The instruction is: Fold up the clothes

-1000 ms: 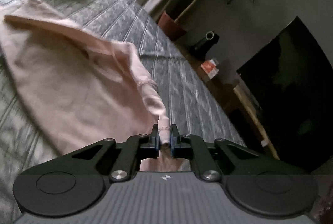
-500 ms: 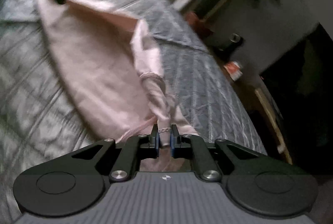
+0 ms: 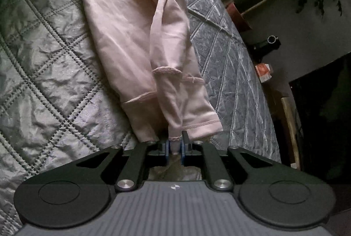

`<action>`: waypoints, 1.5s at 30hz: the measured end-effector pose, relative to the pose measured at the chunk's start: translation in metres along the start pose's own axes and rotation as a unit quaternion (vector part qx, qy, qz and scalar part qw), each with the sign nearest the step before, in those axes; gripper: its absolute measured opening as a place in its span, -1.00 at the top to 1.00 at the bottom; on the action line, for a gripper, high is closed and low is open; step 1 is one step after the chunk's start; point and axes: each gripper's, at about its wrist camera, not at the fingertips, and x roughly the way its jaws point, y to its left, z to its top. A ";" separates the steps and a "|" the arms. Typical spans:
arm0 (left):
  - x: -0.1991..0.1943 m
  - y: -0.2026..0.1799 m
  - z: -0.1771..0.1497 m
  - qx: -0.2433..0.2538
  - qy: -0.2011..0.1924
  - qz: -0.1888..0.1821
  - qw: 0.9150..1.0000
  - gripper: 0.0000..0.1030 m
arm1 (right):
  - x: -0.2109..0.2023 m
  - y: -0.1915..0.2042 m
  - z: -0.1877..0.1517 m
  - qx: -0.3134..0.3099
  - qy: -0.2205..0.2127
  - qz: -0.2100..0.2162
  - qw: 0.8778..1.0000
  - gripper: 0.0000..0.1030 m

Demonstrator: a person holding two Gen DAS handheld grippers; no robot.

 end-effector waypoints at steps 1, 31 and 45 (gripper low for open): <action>-0.003 0.001 0.000 0.009 -0.002 0.003 1.000 -0.91 | 0.000 0.000 0.000 -0.004 0.000 0.001 1.000 0.72; 0.008 0.012 -0.005 0.297 -0.057 0.042 0.952 0.23 | 0.000 -0.023 -0.001 0.085 0.015 0.036 0.996 0.72; 0.002 0.034 -0.008 0.245 -0.040 -0.007 0.969 0.98 | -0.001 -0.027 -0.001 0.112 0.022 0.040 0.993 0.72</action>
